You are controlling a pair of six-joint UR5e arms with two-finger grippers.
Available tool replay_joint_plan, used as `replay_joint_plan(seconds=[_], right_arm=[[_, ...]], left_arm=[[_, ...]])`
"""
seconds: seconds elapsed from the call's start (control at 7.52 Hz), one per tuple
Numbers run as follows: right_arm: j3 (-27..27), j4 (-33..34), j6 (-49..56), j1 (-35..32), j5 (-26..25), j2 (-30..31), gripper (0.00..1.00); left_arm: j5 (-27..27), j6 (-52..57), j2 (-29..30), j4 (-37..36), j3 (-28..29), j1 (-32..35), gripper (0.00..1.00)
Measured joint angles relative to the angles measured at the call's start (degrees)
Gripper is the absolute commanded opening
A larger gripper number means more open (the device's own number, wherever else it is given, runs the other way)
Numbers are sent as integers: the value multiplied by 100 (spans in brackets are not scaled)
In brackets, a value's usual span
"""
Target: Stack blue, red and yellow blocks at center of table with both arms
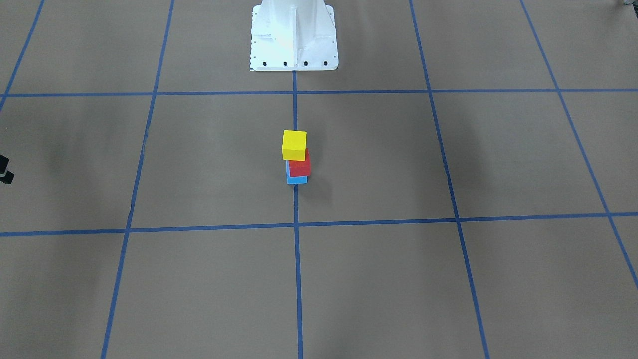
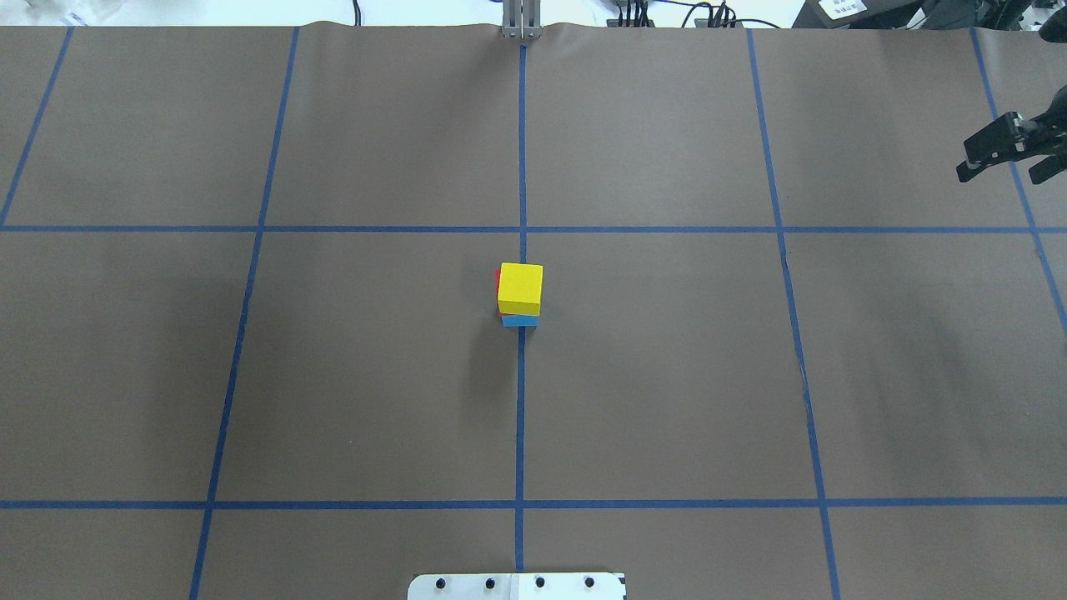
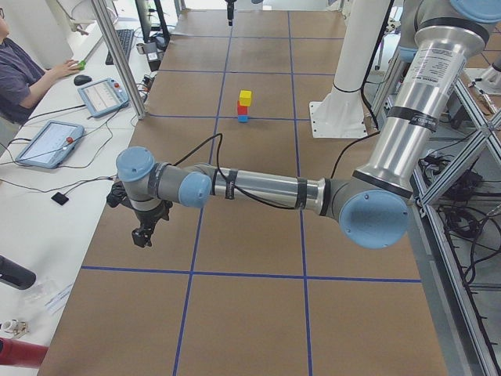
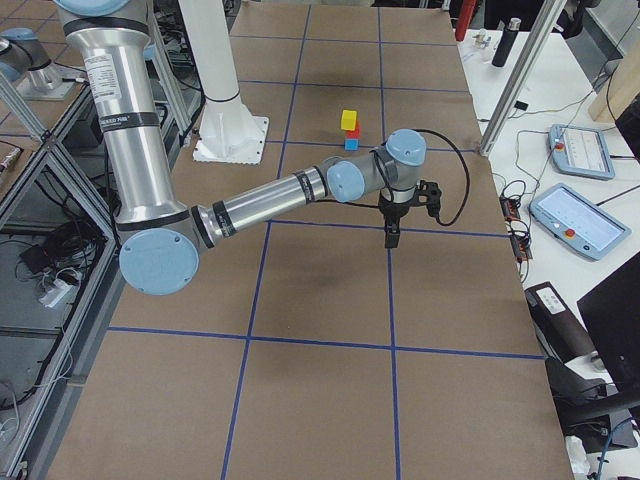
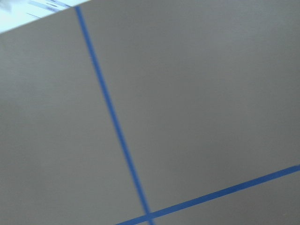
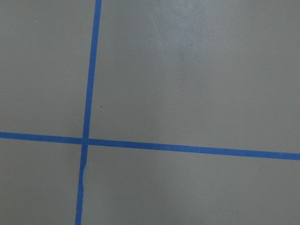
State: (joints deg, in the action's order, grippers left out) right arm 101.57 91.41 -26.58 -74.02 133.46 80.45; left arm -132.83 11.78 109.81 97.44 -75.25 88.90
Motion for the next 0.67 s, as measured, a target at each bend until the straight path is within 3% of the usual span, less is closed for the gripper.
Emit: replay_joint_plan(seconds=[0.67], right_arm=[[87,1,549,-918,144,784,100]], left_arm=[[344,390,-928,77,-540,216,100]])
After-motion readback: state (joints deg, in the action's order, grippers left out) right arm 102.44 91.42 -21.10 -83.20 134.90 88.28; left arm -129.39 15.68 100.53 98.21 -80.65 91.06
